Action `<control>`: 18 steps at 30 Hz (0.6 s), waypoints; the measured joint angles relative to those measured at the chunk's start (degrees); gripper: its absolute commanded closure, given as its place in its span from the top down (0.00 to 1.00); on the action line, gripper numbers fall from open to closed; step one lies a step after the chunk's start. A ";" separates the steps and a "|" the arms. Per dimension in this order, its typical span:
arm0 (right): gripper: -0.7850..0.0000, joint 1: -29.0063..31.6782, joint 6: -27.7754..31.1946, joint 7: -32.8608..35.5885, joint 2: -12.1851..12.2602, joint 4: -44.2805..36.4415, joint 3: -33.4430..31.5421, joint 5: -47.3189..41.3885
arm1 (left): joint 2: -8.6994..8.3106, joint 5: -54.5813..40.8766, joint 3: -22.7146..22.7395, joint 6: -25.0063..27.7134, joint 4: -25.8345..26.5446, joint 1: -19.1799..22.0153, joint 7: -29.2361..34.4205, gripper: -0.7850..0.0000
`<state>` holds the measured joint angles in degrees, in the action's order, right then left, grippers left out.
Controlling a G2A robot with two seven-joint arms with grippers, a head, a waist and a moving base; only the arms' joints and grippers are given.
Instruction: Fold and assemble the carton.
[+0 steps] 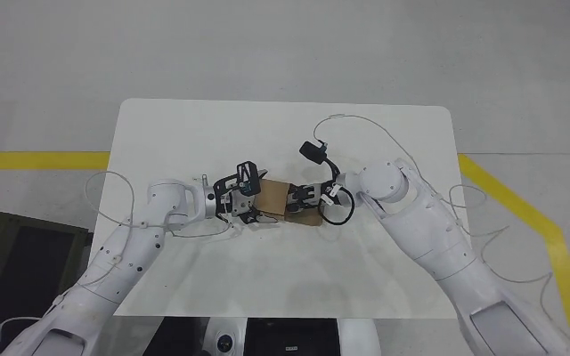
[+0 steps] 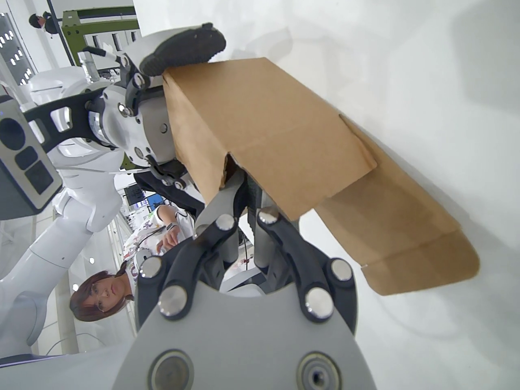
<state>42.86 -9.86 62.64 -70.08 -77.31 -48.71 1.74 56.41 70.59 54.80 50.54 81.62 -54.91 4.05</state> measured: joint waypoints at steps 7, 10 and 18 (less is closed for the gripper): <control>0.00 2.45 -1.88 3.79 2.02 -5.39 -4.07 3.79 | 0.07 -0.25 0.47 0.01 0.22 -0.25 0.48 1.00; 0.00 2.53 -1.95 3.87 2.09 -5.57 -4.22 4.01 | 0.08 -0.15 0.64 -0.02 0.39 -0.40 0.58 1.00; 0.00 2.88 -1.66 3.20 2.11 -5.58 -4.27 4.17 | 0.13 -0.05 1.07 -0.06 0.82 -0.75 1.04 1.00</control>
<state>45.74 -11.53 65.84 -67.97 -82.89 -52.98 5.91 56.54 70.54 55.87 50.48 82.43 -55.66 5.09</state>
